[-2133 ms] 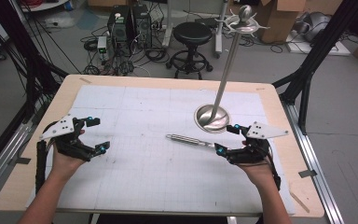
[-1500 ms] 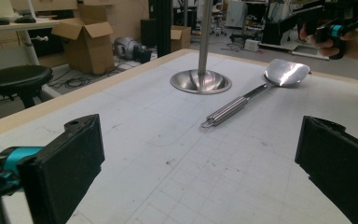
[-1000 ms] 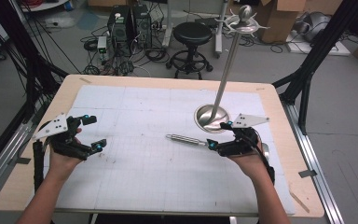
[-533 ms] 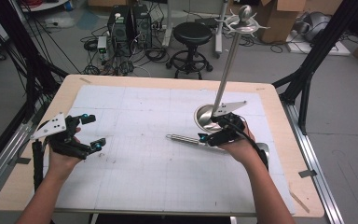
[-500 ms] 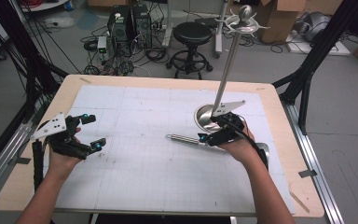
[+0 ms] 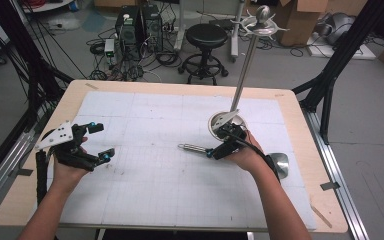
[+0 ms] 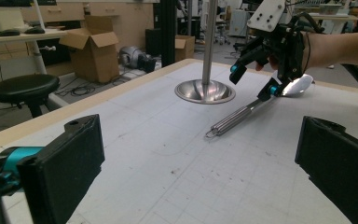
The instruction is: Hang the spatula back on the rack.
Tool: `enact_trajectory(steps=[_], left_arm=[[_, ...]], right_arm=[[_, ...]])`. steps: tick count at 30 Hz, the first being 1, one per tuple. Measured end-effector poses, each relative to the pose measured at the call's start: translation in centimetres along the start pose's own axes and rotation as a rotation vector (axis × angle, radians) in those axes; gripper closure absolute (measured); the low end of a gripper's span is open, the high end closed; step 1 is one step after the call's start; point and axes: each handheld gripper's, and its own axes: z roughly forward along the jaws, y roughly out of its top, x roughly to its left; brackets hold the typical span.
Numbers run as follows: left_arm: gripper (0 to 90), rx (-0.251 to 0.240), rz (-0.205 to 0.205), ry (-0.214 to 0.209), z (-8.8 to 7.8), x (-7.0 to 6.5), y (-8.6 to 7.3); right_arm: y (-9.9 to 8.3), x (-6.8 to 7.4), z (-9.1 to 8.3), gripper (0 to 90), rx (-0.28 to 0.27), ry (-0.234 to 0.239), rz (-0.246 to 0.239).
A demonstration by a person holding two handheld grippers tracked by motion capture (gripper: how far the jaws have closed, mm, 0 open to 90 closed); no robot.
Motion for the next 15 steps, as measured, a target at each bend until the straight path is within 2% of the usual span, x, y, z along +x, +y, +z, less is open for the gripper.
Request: enact_trajectory(steps=[3, 5, 11, 15], left_arm=[[1.7, 0.003, 0.004, 0.004, 0.0, -0.1, 0.0], [1.7, 0.001, 0.004, 0.005, 0.0, 0.0, 0.0], [1.7, 0.000, 0.004, 0.005, 0.0, 0.0, 0.0], [1.7, 0.006, 0.005, 0.003, 0.0, 0.0, 0.0]], right_arm=[[-0.1, -0.2, 0.6, 18.1, 0.045, 0.004, -0.004], [-0.1, -0.3, 0.8, 22.7, 0.053, 0.016, 0.005], [-0.3, -0.3, 2.0, 23.8, 0.111, 0.021, -0.002], [-0.3, -0.2, 2.8, 30.4, 0.138, 0.024, -0.019]])
